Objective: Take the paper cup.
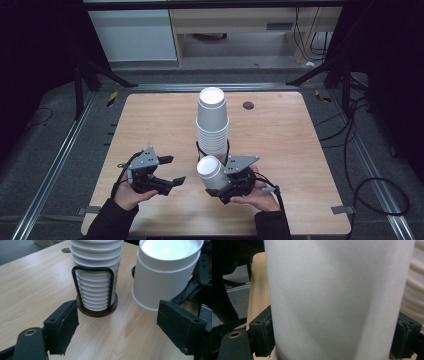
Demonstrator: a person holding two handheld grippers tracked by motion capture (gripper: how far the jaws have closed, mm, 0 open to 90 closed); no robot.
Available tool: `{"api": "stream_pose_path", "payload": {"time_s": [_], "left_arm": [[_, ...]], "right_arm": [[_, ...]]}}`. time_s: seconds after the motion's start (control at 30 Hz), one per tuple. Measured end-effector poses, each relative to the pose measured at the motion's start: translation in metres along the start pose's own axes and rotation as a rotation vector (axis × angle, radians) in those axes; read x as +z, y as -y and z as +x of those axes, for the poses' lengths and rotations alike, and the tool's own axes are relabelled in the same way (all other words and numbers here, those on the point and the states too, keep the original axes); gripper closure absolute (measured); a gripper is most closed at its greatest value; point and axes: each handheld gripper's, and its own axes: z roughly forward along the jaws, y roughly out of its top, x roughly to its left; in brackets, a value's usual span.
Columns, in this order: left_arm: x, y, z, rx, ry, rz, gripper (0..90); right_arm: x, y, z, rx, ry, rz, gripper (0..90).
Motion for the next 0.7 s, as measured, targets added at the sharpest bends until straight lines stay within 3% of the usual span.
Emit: {"api": "stream_pose_path", "payload": {"time_s": [0.2, 0.7], "left_arm": [[0.007, -0.003, -0.005, 0.014, 0.039, 0.012, 16.3], [0.012, -0.009, -0.010, 0.014, 0.091, 0.006, 15.6]], "right_arm": [[0.008, -0.001, 0.001, -0.009, -0.010, 0.015, 14.4], [0.016, -0.004, 0.004, -0.027, -0.017, 0.022, 14.4]]}}
